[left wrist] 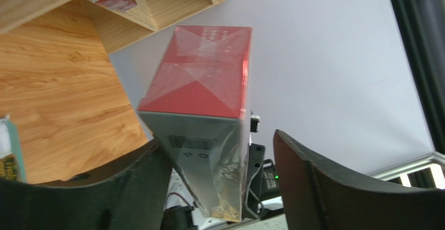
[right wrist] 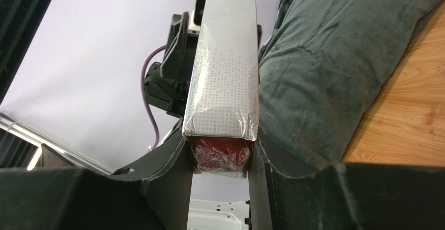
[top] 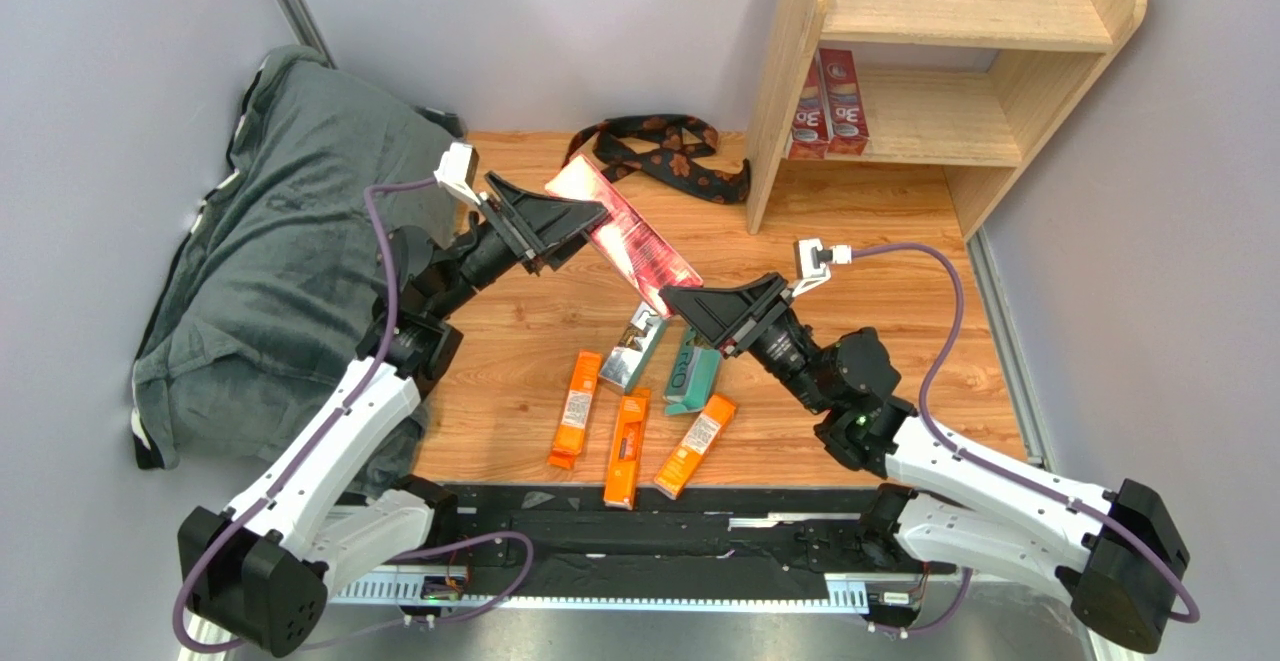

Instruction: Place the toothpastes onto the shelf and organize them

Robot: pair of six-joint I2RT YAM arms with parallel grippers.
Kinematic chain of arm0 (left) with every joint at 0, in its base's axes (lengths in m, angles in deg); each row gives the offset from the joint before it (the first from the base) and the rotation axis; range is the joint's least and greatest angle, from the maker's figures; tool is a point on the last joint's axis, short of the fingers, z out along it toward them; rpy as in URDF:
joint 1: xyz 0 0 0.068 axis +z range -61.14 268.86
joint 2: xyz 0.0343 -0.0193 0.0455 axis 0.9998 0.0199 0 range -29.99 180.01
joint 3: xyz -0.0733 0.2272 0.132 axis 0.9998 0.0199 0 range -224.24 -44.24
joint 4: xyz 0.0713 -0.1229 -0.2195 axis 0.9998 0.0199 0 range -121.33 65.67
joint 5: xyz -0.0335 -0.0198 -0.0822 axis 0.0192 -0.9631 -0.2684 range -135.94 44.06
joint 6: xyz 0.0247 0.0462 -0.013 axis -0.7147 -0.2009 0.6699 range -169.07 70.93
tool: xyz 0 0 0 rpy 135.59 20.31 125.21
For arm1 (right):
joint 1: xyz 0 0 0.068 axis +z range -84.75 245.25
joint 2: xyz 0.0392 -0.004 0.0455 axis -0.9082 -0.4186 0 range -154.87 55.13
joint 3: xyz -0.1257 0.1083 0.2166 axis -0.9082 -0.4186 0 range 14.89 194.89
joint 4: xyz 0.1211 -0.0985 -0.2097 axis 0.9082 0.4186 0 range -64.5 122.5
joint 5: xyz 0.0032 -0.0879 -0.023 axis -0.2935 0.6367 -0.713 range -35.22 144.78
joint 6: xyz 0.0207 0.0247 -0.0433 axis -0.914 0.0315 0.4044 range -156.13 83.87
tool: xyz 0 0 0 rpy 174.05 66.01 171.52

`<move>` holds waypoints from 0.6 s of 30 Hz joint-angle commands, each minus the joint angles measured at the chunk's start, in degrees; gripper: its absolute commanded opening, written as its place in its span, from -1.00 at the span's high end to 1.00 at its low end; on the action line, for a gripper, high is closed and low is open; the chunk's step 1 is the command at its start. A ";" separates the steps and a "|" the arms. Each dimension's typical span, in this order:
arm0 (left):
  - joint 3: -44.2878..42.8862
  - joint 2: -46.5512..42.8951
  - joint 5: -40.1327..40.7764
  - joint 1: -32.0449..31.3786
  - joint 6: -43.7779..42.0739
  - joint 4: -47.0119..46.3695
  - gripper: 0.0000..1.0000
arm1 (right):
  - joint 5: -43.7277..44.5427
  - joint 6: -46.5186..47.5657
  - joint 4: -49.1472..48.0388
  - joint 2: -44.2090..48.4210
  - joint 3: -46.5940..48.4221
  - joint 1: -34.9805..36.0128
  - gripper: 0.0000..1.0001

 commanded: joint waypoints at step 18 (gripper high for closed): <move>-27.53 0.16 15.45 -0.22 -46.97 60.33 -0.98 | 10.10 5.30 27.40 16.91 1.30 -2.24 0.53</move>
